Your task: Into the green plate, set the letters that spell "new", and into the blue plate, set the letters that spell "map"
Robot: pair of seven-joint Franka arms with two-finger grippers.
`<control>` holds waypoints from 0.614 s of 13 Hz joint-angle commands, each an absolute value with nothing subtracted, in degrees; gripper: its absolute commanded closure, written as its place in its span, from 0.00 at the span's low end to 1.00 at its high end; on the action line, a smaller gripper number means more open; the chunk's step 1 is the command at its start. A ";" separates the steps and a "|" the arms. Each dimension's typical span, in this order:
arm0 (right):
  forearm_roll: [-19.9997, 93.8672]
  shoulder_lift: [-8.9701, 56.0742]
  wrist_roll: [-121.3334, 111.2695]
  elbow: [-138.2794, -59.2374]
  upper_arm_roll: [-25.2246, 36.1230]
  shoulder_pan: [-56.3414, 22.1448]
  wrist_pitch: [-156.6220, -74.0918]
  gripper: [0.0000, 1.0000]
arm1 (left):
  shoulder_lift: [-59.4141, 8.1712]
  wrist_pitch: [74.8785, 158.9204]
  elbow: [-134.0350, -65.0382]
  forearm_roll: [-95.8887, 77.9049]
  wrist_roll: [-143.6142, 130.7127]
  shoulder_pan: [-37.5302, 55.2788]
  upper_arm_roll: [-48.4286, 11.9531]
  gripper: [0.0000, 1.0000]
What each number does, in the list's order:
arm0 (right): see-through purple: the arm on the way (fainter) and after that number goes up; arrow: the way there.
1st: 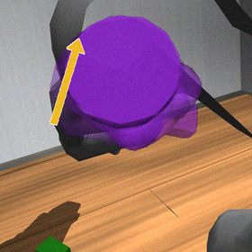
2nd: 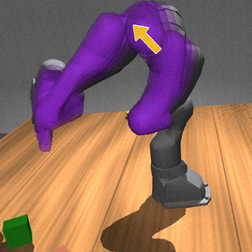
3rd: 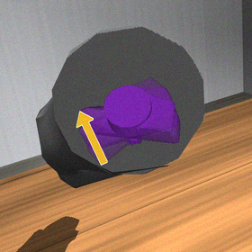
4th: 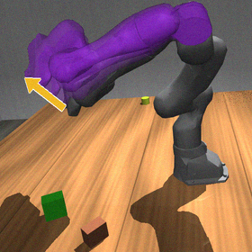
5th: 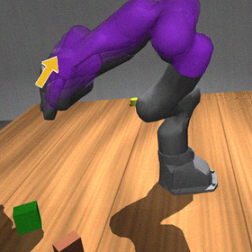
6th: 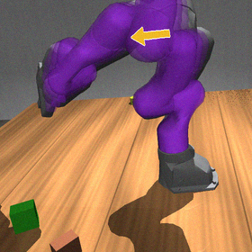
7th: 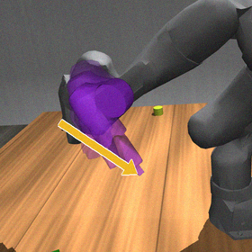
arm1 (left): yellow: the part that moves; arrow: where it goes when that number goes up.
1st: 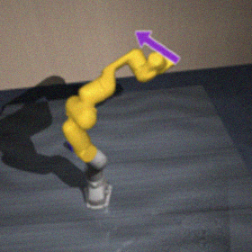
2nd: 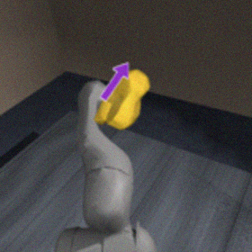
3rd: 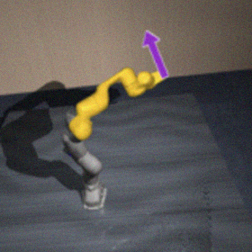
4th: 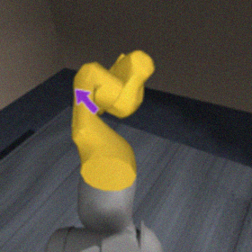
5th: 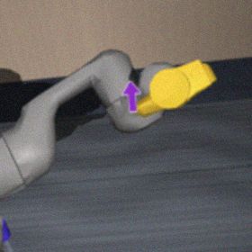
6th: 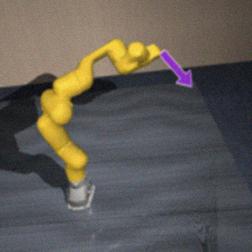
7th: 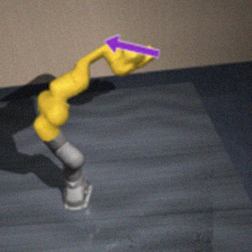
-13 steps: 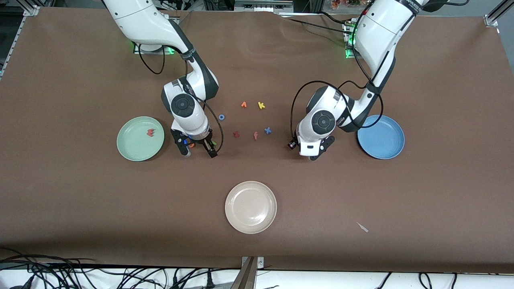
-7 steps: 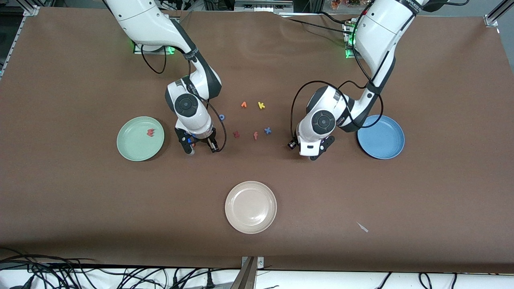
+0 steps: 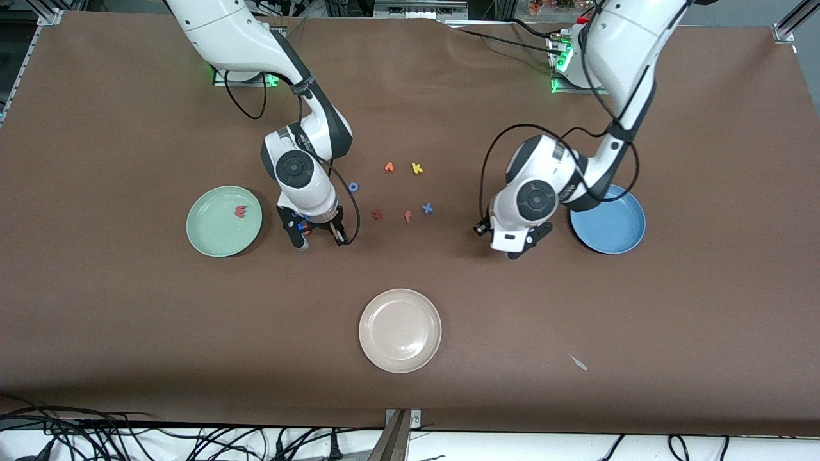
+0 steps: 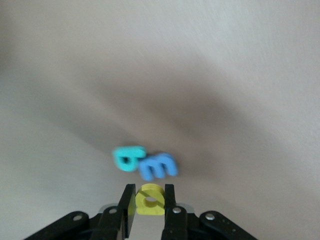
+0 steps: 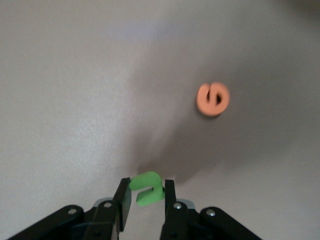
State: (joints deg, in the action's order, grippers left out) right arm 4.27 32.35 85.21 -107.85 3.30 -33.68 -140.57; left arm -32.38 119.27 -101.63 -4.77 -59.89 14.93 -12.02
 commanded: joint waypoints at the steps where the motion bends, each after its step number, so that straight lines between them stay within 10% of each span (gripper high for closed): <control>1: 5.10 25.24 71.34 -108.63 8.24 -33.13 -126.88 0.87 | -30.42 112.52 -101.07 -4.84 -47.43 10.39 -11.60 1.00; 8: 6.15 20.30 39.58 -121.52 23.89 -32.87 -127.67 0.86 | -30.76 110.74 -101.60 1.85 -26.39 -2.01 -11.60 1.00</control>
State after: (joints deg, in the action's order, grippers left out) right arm 4.89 22.58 44.40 -114.93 22.16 -32.16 -123.02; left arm -31.18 111.38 -101.08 0.51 -30.65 -0.38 -11.15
